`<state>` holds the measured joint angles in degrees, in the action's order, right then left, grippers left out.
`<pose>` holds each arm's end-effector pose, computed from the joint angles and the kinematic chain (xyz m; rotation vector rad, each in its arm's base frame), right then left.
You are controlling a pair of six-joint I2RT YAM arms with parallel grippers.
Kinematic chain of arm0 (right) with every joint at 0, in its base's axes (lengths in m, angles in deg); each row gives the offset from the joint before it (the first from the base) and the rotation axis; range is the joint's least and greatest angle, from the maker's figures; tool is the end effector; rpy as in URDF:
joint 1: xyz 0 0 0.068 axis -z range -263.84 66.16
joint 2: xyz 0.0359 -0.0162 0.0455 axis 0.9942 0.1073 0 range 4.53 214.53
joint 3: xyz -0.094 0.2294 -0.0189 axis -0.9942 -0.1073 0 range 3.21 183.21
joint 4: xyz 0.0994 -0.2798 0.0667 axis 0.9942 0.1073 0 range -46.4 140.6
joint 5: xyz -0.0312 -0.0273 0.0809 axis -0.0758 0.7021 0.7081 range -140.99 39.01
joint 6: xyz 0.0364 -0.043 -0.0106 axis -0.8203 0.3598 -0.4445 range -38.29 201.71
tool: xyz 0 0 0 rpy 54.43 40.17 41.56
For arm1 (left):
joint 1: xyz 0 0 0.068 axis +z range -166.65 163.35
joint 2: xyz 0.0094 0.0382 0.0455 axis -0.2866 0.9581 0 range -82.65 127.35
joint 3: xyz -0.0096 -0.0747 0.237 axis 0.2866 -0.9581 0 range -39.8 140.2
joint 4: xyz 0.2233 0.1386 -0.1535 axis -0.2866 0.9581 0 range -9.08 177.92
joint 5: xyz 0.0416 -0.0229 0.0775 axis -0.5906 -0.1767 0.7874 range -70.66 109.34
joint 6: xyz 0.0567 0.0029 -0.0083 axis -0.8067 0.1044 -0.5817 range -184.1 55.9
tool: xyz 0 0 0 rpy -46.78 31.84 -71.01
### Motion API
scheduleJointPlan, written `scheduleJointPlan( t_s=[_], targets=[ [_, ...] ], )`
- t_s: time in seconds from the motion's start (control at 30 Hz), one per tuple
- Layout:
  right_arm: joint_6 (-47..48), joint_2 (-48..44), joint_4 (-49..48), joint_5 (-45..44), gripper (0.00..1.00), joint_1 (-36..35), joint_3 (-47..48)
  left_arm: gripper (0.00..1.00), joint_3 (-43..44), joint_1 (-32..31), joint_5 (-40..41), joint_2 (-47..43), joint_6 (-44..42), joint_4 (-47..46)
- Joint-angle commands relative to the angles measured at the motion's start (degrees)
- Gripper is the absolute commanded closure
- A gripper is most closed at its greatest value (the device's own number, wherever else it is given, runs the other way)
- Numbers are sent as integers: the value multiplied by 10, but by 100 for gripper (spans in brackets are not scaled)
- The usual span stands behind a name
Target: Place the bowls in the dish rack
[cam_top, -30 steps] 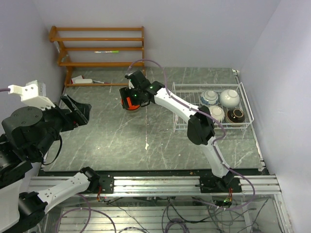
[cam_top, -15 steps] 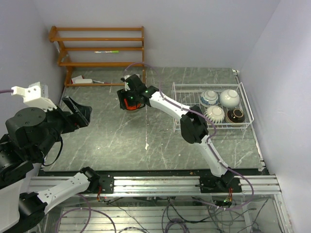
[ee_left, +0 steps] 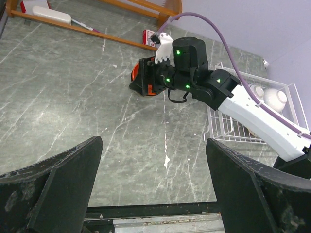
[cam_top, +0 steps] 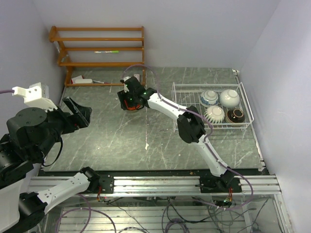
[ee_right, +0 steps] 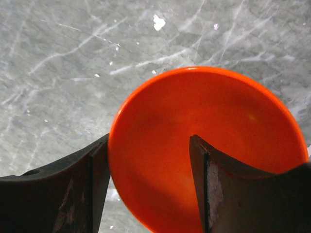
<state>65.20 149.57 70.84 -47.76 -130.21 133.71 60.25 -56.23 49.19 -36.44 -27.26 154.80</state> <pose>0.4105 0.4339 0.1594 -0.6424 2.2926 0.6130 0.0746 -0.0354 0.5183 -0.3025 1.8695 -0.4158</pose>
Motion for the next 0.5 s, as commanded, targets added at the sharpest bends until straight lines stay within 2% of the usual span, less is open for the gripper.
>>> scheduleJointPlan(
  t_s=[0.0,0.07,0.33,0.47],
  targets=[
    [15,-7,-3,-20,40,-2,-23,1,5,-4,6,7,-4,5],
    [18,-10,0,-21,46,-1,-27,1,13,-4,6,11,-3,8],
    [13,-38,10,-17,80,-1,-40,1,14,-4,7,2,4,11],
    [10,-69,0,-20,92,-2,-53,1,11,-3,6,-1,0,7]
  ],
)
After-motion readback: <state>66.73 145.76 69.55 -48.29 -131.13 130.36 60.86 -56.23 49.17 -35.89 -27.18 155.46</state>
